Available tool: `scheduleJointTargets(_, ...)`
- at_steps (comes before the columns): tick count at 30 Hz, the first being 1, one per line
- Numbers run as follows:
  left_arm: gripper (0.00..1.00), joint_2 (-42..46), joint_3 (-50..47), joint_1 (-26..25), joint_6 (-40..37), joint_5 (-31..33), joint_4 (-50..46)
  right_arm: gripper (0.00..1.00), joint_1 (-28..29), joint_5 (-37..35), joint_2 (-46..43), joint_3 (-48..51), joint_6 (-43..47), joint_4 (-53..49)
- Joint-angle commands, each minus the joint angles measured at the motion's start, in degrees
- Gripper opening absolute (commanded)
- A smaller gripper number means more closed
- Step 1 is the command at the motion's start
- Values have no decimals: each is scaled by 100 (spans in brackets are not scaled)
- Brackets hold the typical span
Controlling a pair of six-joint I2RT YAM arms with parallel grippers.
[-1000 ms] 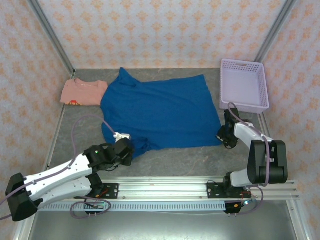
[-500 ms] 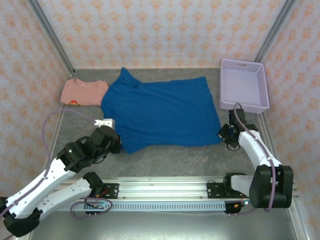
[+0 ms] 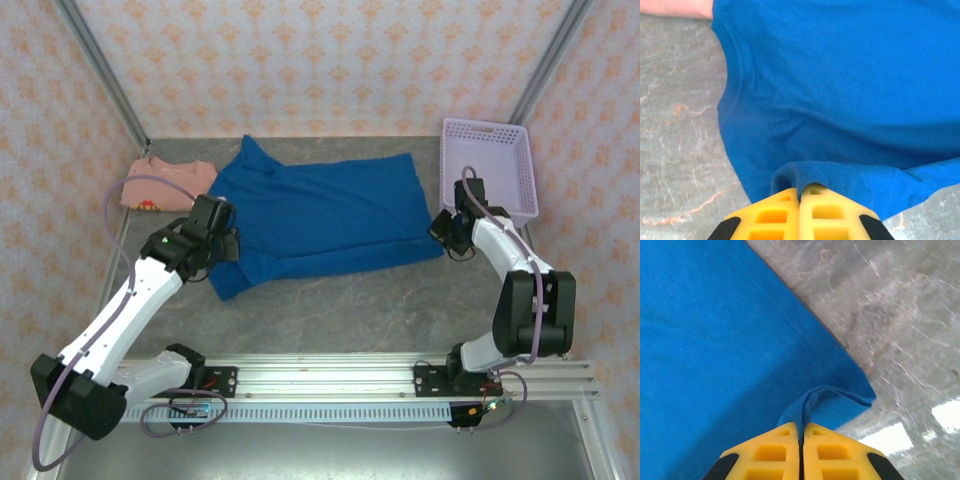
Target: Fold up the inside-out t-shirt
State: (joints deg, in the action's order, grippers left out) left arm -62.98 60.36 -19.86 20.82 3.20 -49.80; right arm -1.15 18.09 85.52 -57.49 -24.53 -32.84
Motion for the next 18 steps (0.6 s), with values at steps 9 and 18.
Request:
scheduleJointTargets(9, 0, -1040, 803, 545, -516, -148, 216, 8, 305, -246, 1050, -890, 281, 232)
scheduleJointTargets(18, 0, -1734, 1242, 673, -496, -180, 401, 8, 378, -628, 1476, -1166, 379, 177)
